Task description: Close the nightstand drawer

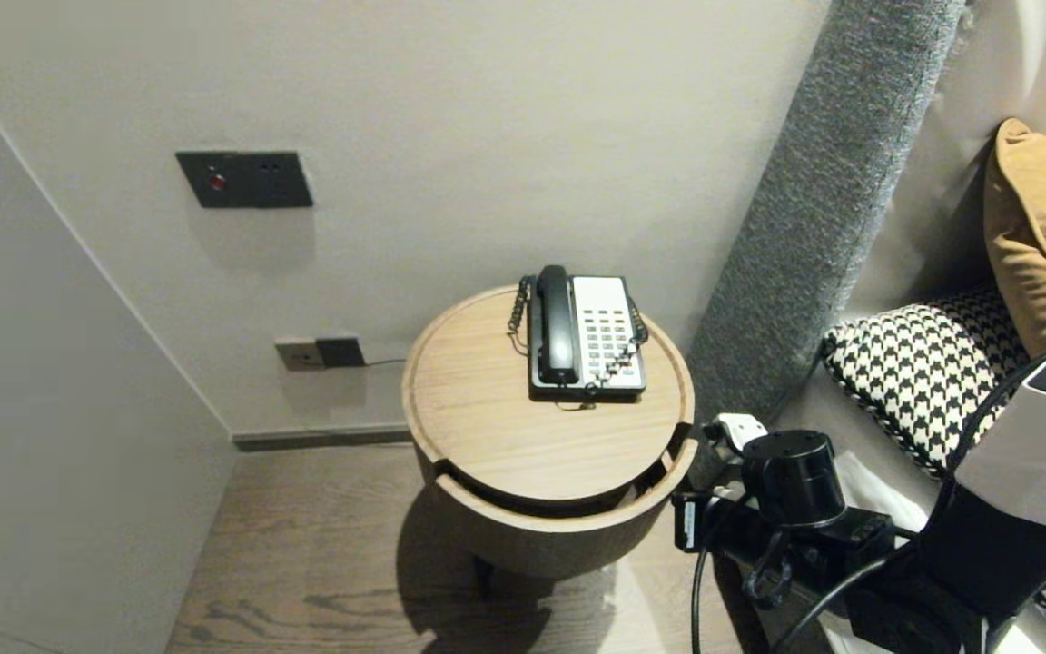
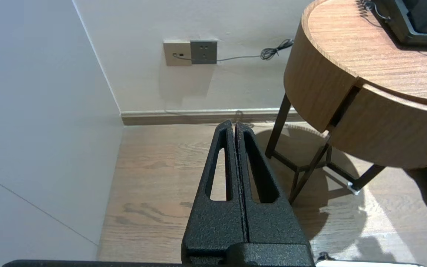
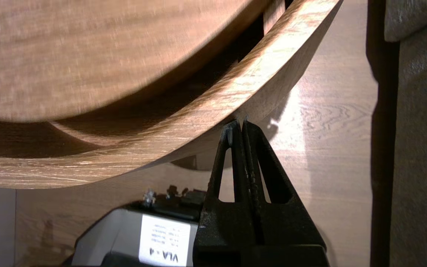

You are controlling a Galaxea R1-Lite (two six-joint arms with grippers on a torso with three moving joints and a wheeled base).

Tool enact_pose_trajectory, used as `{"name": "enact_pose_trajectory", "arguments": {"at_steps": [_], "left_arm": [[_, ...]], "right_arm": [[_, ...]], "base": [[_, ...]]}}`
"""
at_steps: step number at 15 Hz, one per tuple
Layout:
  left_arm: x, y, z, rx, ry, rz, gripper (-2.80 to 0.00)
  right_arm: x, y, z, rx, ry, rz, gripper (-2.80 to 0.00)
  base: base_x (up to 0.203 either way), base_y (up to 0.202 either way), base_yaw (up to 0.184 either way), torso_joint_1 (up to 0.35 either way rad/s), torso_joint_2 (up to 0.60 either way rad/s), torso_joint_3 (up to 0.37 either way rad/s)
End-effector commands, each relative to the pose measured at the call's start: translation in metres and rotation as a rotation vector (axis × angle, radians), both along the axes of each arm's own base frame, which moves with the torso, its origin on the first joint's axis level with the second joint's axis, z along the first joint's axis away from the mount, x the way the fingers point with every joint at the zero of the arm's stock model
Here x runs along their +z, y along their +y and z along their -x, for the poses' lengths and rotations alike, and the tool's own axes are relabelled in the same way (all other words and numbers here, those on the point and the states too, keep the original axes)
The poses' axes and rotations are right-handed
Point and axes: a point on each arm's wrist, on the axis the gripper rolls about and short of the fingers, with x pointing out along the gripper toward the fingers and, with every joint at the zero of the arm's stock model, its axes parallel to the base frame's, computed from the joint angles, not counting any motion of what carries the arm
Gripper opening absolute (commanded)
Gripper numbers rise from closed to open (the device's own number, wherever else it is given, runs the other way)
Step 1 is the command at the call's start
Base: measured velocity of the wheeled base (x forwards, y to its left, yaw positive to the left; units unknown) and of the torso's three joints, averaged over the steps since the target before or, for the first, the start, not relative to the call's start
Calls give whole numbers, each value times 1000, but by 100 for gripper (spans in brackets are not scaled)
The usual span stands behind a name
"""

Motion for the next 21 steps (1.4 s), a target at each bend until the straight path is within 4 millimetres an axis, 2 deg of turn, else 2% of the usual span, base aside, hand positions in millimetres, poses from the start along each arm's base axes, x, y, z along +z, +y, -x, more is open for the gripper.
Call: {"name": "enact_pose_trajectory", "arguments": {"at_steps": [1, 6, 10, 13, 18, 21], "left_arm": [[0, 0, 0, 1, 0, 0, -280], [0, 0, 0, 1, 0, 0, -280], [0, 0, 0, 0, 0, 0, -280], [0, 0, 0, 0, 0, 0, -280], [0, 0, 0, 1, 1, 0, -280], [0, 0, 0, 0, 1, 0, -280]], "right_arm": [[-3, 1, -7, -8, -4, -3, -280], [0, 3, -24, -27, -20, -10, -280], [-1, 1, -20, -28, -4, -2, -280], [2, -5, -7, -26, 6, 5, -280], [25, -30, 41, -31, -8, -8, -280], [48, -64, 66, -106, -39, -12, -280]], "base": [[0, 0, 0, 0, 0, 0], [0, 0, 0, 0, 0, 0], [0, 0, 0, 0, 0, 0], [0, 0, 0, 0, 0, 0], [0, 0, 0, 0, 0, 0], [0, 0, 0, 0, 0, 0]]}}
